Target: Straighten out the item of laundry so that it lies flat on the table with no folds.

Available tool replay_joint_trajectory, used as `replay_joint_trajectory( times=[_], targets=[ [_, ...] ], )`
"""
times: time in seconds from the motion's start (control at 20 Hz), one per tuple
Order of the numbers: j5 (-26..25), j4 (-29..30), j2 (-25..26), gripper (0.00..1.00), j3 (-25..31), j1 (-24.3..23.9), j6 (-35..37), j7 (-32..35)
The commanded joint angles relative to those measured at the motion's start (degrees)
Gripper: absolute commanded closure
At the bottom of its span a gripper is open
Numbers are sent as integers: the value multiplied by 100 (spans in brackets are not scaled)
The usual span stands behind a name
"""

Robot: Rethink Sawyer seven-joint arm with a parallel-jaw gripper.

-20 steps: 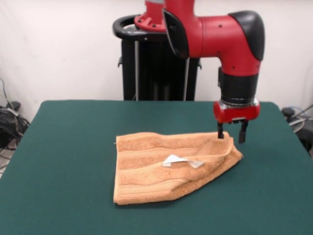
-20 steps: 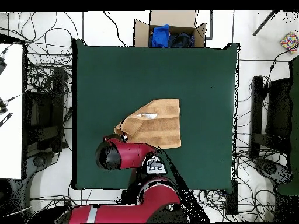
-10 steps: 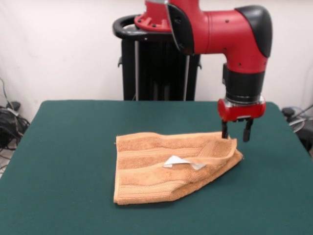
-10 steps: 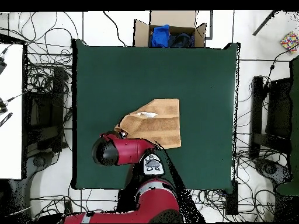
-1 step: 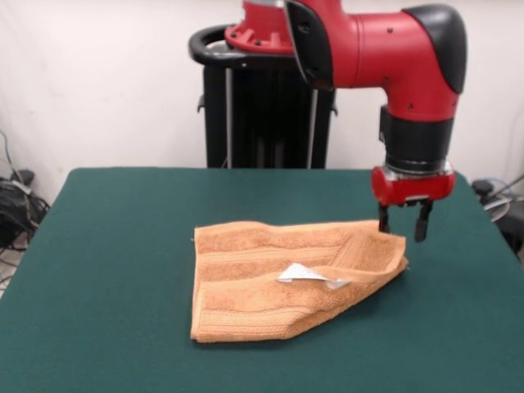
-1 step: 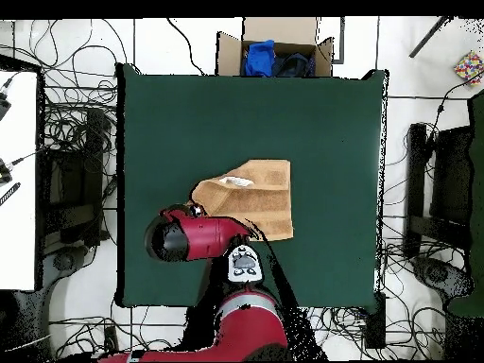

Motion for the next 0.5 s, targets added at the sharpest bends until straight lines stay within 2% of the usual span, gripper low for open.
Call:
replay_joint_trajectory(
  times=[0.05, 0.5],
  targets=[
    [182, -306, -24, 0, 7, -152, 482, 865],
    [197, -310, -69, 0, -48, -99, 500, 902]
  ],
)
